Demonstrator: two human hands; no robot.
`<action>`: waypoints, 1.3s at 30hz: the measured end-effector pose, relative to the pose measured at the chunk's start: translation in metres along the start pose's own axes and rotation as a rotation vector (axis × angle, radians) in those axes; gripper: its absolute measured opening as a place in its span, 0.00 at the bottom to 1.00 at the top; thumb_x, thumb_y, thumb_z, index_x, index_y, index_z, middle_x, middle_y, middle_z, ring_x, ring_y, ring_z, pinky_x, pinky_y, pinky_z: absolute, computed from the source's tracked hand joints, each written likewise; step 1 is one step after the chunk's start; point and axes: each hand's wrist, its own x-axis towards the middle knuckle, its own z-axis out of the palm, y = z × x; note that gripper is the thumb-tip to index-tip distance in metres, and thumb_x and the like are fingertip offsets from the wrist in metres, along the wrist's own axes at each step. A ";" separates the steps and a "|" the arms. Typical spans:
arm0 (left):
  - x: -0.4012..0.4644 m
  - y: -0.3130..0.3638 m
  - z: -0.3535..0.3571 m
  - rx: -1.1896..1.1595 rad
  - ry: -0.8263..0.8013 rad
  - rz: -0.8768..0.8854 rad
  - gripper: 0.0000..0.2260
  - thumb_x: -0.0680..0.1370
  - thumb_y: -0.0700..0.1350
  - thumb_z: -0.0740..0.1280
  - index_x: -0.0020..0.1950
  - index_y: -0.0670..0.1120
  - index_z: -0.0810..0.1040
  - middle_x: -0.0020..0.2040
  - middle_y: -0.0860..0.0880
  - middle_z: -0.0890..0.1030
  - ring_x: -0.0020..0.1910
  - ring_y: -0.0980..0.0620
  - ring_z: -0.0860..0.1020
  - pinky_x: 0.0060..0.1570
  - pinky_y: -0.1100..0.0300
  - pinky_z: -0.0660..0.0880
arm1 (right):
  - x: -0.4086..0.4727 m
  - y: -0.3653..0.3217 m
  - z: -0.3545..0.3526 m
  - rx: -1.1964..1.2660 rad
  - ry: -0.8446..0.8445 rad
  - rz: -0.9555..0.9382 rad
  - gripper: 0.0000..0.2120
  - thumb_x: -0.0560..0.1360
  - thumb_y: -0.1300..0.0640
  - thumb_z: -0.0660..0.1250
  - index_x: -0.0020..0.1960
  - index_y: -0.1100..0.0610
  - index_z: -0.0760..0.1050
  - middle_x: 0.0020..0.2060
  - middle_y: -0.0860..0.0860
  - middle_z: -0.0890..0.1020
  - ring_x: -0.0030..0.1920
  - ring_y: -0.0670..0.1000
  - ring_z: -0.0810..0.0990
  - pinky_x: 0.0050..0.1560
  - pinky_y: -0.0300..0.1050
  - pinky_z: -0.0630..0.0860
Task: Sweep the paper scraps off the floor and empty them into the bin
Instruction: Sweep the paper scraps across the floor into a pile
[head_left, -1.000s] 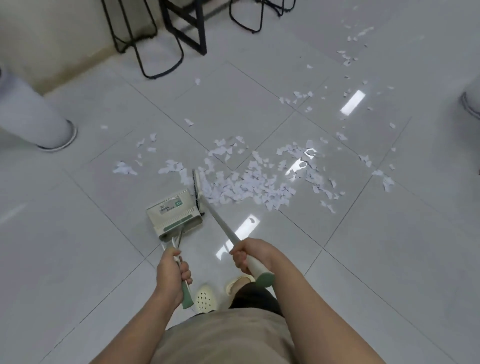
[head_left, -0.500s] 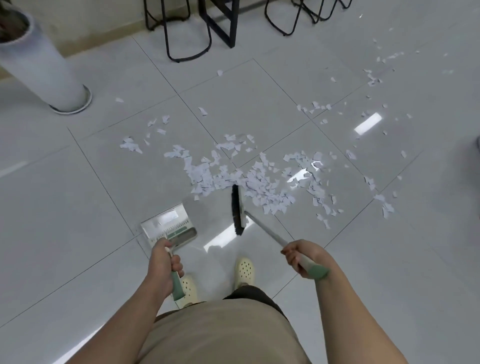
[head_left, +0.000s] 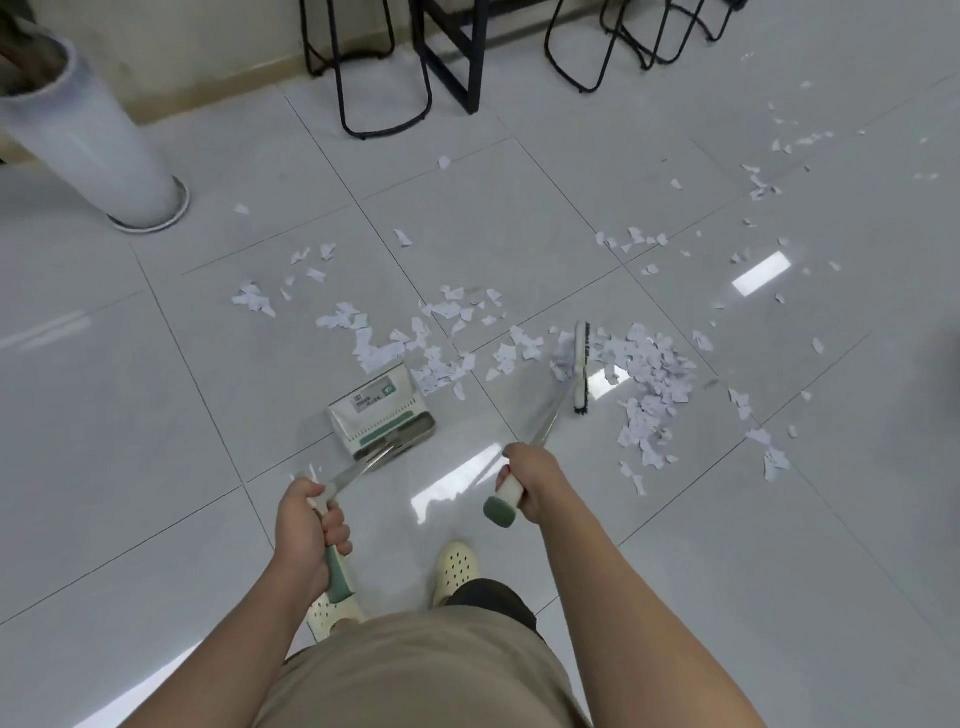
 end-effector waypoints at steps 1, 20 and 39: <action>0.000 0.001 0.002 -0.005 0.007 0.012 0.09 0.76 0.47 0.56 0.37 0.49 0.63 0.22 0.53 0.60 0.18 0.55 0.57 0.20 0.65 0.57 | -0.002 -0.002 0.005 0.003 -0.019 -0.003 0.01 0.77 0.66 0.58 0.47 0.61 0.68 0.31 0.54 0.71 0.27 0.50 0.69 0.27 0.42 0.71; -0.028 0.011 -0.055 -0.292 0.257 0.104 0.10 0.77 0.47 0.57 0.37 0.50 0.62 0.23 0.54 0.60 0.19 0.56 0.57 0.21 0.66 0.57 | -0.012 -0.001 0.125 -0.186 -0.556 0.294 0.08 0.77 0.68 0.59 0.42 0.59 0.67 0.25 0.50 0.66 0.19 0.45 0.66 0.18 0.35 0.66; -0.012 0.014 -0.043 -0.306 0.186 0.047 0.08 0.75 0.49 0.58 0.38 0.48 0.65 0.23 0.54 0.60 0.19 0.56 0.58 0.22 0.68 0.59 | 0.066 -0.074 0.072 -0.275 -0.011 0.034 0.05 0.75 0.64 0.57 0.48 0.60 0.71 0.32 0.53 0.73 0.29 0.51 0.72 0.28 0.41 0.71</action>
